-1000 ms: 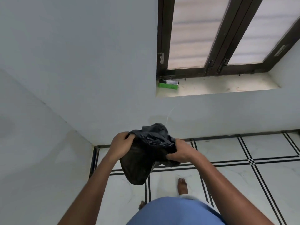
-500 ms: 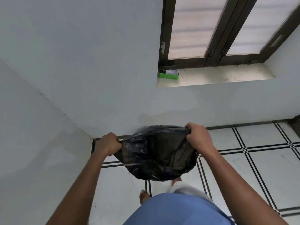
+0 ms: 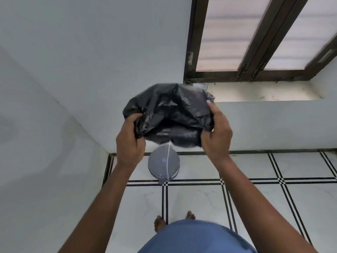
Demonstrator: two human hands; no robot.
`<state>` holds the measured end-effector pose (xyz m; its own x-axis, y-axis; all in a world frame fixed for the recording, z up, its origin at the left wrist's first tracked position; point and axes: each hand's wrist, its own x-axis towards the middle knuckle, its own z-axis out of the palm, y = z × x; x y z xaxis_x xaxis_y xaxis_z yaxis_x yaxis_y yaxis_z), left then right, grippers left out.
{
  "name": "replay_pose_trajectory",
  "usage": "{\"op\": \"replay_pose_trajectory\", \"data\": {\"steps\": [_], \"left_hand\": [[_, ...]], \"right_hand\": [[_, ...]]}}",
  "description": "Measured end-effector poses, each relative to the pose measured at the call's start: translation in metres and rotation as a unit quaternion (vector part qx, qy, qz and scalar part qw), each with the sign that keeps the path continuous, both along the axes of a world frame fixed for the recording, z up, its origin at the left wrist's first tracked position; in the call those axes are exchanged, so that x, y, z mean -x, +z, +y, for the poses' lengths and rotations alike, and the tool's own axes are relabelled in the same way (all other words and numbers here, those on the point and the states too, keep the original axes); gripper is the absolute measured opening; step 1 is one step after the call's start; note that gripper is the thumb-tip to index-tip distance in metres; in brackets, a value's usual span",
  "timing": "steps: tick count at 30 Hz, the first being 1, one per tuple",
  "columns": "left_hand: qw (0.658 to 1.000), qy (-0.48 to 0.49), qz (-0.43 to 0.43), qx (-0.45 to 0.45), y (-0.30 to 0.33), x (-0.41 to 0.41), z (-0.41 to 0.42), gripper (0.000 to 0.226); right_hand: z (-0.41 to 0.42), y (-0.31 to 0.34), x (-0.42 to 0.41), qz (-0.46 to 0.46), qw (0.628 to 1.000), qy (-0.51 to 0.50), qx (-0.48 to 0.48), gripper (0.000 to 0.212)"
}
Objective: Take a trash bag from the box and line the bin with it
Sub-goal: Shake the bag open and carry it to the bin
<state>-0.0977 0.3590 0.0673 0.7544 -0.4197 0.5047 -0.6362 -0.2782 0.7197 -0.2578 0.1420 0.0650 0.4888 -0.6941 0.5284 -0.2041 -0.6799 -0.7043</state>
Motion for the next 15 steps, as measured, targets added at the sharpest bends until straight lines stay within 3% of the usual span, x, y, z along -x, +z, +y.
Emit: {"op": "replay_pose_trajectory", "data": {"steps": [2, 3, 4, 5, 6, 7, 8, 9, 11, 13, 15], "left_hand": [[0.979, -0.037, 0.026, -0.198, -0.024, -0.005, -0.002, 0.027], [0.929, -0.072, 0.1, -0.348, -0.039, -0.009, -0.001, 0.022], [0.847, -0.101, 0.194, -0.485, -0.052, -0.01, 0.0, 0.022], [0.752, -0.125, 0.282, -0.583, -0.062, -0.006, 0.005, 0.025], [0.675, -0.143, 0.356, -0.631, -0.068, 0.001, 0.012, 0.027], [0.636, -0.151, 0.404, -0.64, -0.075, 0.007, 0.019, 0.027], [0.634, -0.147, 0.433, -0.624, -0.079, 0.012, 0.022, 0.027], [0.655, -0.141, 0.451, -0.59, -0.085, 0.014, 0.026, 0.027], [0.72, -0.111, 0.482, -0.487, -0.093, 0.018, 0.023, 0.032], [0.795, -0.051, 0.509, -0.327, -0.097, 0.019, 0.01, 0.04], [0.836, 0.007, 0.529, -0.147, -0.087, 0.022, -0.009, 0.044]], "right_hand": [[0.0, -0.025, 0.006, 0.137, 0.99, 0.022, 0.026, 0.04], [-0.003, -0.04, 0.012, 0.287, 0.956, 0.055, -0.015, 0.028], [-0.006, -0.058, 0.019, 0.468, 0.877, 0.094, -0.054, 0.025], [-0.008, -0.072, 0.03, 0.617, 0.771, 0.141, -0.078, 0.028], [-0.009, -0.083, 0.043, 0.711, 0.672, 0.184, -0.094, 0.033], [-0.01, -0.091, 0.056, 0.757, 0.606, 0.213, -0.118, 0.037], [-0.015, -0.099, 0.067, 0.762, 0.587, 0.226, -0.156, 0.04], [-0.016, -0.107, 0.075, 0.738, 0.596, 0.229, -0.219, 0.042], [-0.026, -0.116, 0.082, 0.636, 0.657, 0.222, -0.339, 0.044], [-0.036, -0.122, 0.077, 0.506, 0.749, 0.18, -0.389, 0.041], [-0.047, -0.121, 0.066, 0.377, 0.833, 0.125, -0.385, 0.041]]}}
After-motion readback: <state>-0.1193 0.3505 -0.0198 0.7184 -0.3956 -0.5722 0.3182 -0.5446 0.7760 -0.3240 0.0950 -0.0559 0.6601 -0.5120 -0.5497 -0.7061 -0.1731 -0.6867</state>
